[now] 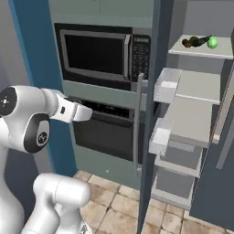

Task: Take the eggplant and lime from the second highest rack and move them to the highest rack where the sweet potato and corn are located, to maximize freezer space. Close the freezer door after rearranging.

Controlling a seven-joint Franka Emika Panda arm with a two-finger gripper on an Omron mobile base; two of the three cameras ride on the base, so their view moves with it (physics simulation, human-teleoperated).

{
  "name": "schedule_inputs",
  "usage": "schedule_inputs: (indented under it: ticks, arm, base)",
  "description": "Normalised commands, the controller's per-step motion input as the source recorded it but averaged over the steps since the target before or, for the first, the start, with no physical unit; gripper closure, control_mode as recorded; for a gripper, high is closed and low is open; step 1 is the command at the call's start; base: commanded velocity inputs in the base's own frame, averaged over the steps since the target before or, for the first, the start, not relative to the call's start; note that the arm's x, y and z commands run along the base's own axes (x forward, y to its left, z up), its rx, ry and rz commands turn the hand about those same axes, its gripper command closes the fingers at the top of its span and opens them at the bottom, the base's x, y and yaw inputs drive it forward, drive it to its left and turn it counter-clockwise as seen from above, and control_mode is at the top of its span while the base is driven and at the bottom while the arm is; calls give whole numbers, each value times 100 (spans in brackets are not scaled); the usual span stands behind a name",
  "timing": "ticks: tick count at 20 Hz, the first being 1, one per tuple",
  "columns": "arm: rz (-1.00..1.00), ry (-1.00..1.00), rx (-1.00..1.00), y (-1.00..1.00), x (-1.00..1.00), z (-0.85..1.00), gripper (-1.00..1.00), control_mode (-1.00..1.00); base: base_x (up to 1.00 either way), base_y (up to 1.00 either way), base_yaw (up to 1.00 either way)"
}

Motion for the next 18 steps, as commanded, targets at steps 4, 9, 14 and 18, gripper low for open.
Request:
schedule_inputs:
  ticks: [4,9,14,18]
  arm:
    - [0,0,0,0,0,0,-100,100]
    - [0,0,0,0,0,0,-100,100]
    - [0,0,0,0,0,0,-100,100]
    - [0,0,0,0,0,0,-100,100]
  base:
    - [75,86,-48]
    - [83,56,-52]
    - [72,1,-46]
    - [64,0,-41]
